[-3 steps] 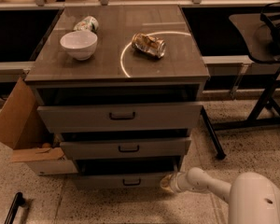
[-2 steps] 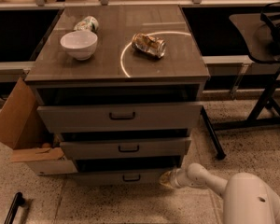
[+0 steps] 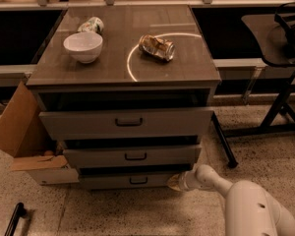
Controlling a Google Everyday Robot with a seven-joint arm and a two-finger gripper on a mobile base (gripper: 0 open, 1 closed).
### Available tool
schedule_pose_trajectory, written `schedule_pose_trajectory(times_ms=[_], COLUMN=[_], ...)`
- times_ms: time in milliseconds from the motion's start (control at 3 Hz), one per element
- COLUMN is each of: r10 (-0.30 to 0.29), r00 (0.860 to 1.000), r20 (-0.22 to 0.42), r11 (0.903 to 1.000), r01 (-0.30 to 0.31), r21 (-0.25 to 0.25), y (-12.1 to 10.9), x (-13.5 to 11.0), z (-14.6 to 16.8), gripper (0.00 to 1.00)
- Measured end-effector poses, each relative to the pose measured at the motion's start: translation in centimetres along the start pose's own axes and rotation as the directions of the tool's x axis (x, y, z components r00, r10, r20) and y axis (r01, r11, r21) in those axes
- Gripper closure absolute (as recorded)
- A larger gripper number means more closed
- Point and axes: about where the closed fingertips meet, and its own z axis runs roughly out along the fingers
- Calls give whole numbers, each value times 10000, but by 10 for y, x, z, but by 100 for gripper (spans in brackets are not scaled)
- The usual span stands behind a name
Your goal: Close bottom drawer
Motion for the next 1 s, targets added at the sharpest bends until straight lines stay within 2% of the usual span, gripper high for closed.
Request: schedule_pose_trajectory(times_ms=[333, 667, 1000], r10=[-183, -771, -1448], r00=[9997, 9951, 9787], r20=[187, 625, 1456], r11=[9997, 9946, 9755], r01=[185, 811, 1658], r21=[-126, -651, -1447], y=[2, 29, 67], x=[0, -3, -8], z=[-11, -41, -80], gripper=[100, 100, 100])
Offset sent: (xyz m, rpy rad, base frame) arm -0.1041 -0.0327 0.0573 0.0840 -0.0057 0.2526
